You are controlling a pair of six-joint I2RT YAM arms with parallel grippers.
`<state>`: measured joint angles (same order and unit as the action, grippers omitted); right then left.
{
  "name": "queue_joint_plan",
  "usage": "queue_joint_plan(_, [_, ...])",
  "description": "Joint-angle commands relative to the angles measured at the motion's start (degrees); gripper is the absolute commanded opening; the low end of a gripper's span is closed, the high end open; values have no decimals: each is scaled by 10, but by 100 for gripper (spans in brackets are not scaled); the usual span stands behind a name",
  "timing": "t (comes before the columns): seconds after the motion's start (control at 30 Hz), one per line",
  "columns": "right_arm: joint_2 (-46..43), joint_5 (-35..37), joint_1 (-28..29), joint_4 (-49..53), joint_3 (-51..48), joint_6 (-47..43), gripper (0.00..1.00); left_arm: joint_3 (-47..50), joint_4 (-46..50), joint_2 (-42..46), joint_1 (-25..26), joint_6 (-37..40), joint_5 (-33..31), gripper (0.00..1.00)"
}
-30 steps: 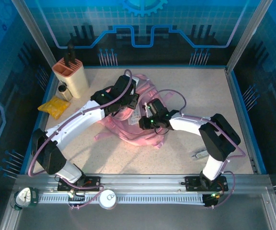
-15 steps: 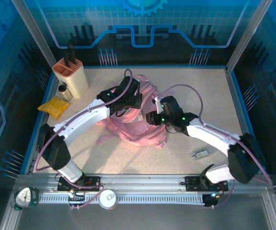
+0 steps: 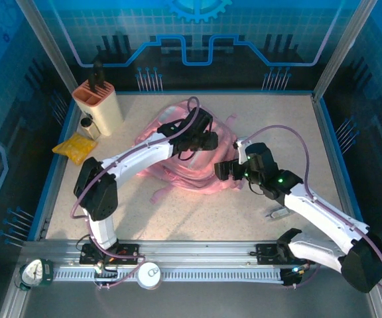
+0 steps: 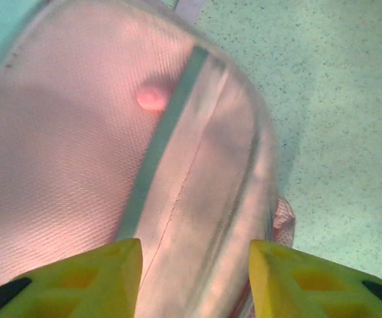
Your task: Pack the student bag
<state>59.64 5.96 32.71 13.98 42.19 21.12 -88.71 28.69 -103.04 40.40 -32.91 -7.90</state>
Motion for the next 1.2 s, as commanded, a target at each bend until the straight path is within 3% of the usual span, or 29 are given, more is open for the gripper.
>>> queue_joint_plan(0.0, [-4,-6,-18,32,-7,19,100,61,-23,79,-6,-16,9,55])
queue_joint_plan(0.23, [3,-53,-12,13,-37,35,100,236,-48,205,-55,-80,11,64])
queue_joint_plan(0.57, [25,-49,72,-4,-41,60,100,436,-108,324,-147,-175,15,69])
queue_joint_plan(0.77, [54,-75,90,-34,-35,79,100,470,-147,306,-174,-202,31,68])
queue_joint_plan(1.17, [69,-57,101,-73,-62,111,100,419,-180,211,-201,-226,48,55])
